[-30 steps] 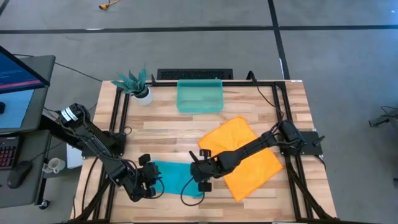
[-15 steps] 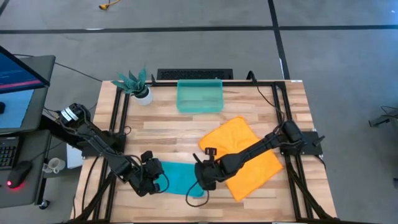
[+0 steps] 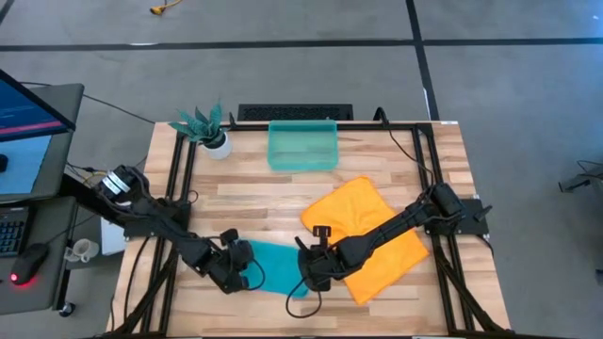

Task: Roll microfiber towels into tight, uniform cylinder then place into a basket
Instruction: Fold the blue microfiber cloth

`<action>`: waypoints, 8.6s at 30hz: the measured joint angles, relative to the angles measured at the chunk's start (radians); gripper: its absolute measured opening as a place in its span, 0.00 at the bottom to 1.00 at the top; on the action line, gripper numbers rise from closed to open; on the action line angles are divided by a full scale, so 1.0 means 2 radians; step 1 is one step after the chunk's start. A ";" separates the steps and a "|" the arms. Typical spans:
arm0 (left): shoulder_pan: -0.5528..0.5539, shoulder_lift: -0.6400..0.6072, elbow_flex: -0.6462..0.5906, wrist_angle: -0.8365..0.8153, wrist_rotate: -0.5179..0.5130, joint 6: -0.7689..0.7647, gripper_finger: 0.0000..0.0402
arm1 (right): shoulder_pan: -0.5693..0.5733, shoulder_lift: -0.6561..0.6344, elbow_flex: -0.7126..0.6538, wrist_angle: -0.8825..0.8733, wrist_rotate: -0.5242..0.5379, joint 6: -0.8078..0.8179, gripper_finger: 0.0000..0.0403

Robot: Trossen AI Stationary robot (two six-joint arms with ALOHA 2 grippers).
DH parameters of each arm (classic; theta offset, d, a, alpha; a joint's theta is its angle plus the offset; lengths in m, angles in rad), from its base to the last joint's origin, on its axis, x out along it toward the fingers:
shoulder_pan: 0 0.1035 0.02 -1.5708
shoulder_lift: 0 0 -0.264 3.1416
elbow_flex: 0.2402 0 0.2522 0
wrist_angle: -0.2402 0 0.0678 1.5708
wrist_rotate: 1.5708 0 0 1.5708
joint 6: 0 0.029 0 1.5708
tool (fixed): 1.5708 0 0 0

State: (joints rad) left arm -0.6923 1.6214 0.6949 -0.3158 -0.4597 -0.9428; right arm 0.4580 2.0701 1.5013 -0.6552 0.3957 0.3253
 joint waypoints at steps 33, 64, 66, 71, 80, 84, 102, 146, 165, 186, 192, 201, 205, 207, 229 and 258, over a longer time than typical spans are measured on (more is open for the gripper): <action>0.061 0.053 0.026 0.196 -0.085 0.234 0.00 | 0.040 -0.034 0.000 -0.049 0.091 0.130 0.04; -0.113 0.119 0.295 -0.403 -0.136 0.052 0.00 | 0.019 -0.027 0.000 0.008 0.108 0.149 0.04; -0.124 0.119 0.284 -0.443 -0.173 -0.014 0.00 | 0.019 -0.027 0.000 0.007 0.108 0.148 0.04; -0.122 0.113 0.245 -0.531 -0.175 -0.214 0.00 | 0.020 -0.027 0.000 0.007 0.106 0.148 0.05; -0.096 -0.010 0.103 -0.403 -0.194 -0.249 0.00 | 0.020 -0.027 0.000 0.007 0.106 0.148 0.04; -0.058 -0.085 0.025 -0.275 -0.196 -0.185 0.00 | 0.020 -0.027 0.000 0.007 0.106 0.148 0.05; 0.160 -0.071 -0.050 -0.038 -0.084 -0.002 0.00 | 0.019 -0.027 0.000 0.010 0.106 0.146 0.04; -0.027 -0.121 -0.012 0.088 -0.146 0.152 0.00 | 0.023 -0.026 -0.047 0.302 -0.003 0.004 0.04; -0.019 0.067 0.010 0.192 -0.097 0.072 0.00 | 0.023 -0.026 -0.115 0.447 -0.016 0.003 0.04; 0.176 0.074 0.011 0.202 -0.046 0.138 0.00 | 0.021 -0.026 -0.114 0.336 -0.016 0.067 0.04; 0.159 0.070 0.017 0.214 -0.041 0.190 0.00 | 0.005 -0.026 -0.114 0.312 -0.015 0.077 0.04; 0.104 0.055 0.056 0.141 -0.065 0.185 0.00 | 0.003 -0.026 -0.129 0.345 -0.026 0.082 0.04; 0.067 0.055 0.064 0.108 -0.058 0.155 0.00 | 0.009 -0.026 -0.149 0.380 -0.026 0.086 0.03; 0.050 0.056 0.063 0.108 -0.055 0.133 0.00 | 0.010 -0.026 -0.151 0.385 -0.025 0.086 0.03; -0.004 0.057 0.060 0.036 -0.066 0.019 0.00 | 0.004 0.040 -0.168 0.518 -0.017 0.058 0.03; -0.030 0.037 0.089 -0.021 -0.105 0.065 0.00 | -0.002 0.022 -0.167 0.493 -0.053 0.057 0.05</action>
State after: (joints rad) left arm -0.7519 1.6946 0.8738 -0.3573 -0.6692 -0.8127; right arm 0.4542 2.1145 1.1675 0.3310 0.2905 0.4402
